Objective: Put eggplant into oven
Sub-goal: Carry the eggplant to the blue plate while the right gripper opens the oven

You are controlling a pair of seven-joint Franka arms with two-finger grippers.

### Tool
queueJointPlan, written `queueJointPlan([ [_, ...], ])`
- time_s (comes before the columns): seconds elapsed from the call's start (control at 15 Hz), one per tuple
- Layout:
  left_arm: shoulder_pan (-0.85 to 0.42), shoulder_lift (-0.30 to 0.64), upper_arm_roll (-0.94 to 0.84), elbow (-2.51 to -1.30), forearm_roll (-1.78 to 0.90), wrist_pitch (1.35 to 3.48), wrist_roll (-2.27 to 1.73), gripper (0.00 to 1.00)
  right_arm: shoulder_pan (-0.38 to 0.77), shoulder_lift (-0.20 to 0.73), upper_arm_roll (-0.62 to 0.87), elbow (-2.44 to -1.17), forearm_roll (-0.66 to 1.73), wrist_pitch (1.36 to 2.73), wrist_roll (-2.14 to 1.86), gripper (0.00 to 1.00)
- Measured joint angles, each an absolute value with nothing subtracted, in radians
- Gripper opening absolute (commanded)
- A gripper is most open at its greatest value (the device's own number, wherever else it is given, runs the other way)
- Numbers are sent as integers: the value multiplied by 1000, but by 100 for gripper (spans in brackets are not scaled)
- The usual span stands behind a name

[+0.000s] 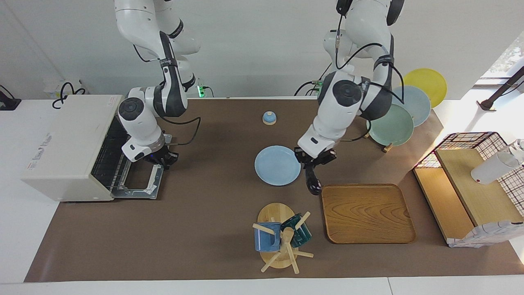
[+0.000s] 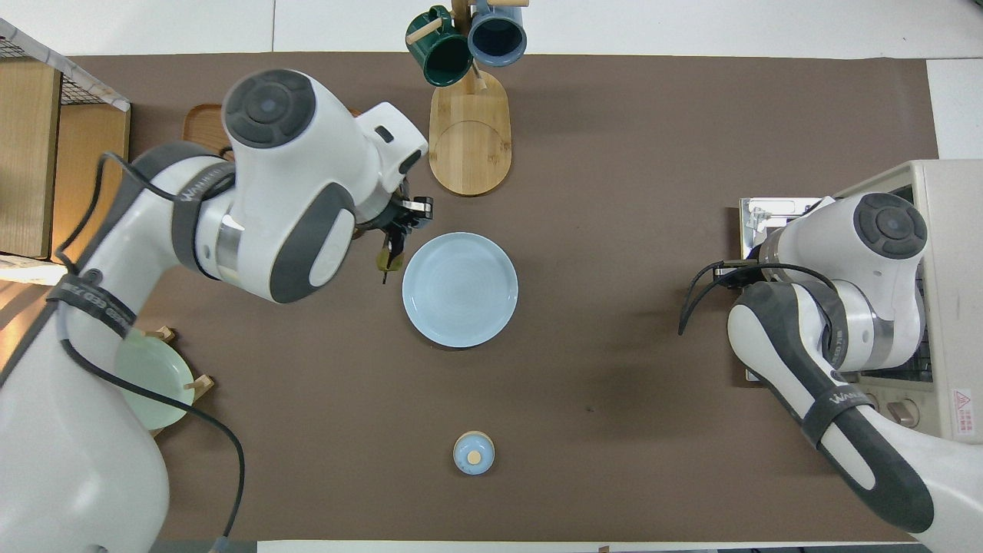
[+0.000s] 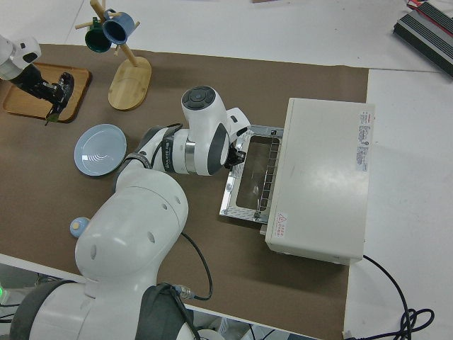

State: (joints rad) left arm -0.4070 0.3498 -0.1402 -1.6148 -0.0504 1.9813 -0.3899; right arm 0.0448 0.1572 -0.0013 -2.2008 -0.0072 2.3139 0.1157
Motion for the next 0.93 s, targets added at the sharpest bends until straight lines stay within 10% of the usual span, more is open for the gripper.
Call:
queueJointPlan([
  [0.27, -520, 299, -140, -1851, -50, 2209, -506, 0, 95, 157, 0, -2187, 40, 2314, 143, 13],
  [0.47, -573, 289, -140, -1972, -50, 2321, -561, 0, 98, 157, -2, -2173, 41, 2313, 143, 100],
  [0.87, -570, 283, -128, -1984, -50, 2331, -566, 0, 111, 134, 1, -2152, 41, 2251, 137, 100],
  [0.93, -569, 282, -127, -1984, -50, 2331, -566, 28, 118, 130, 2, -2151, 41, 2249, 137, 100],
])
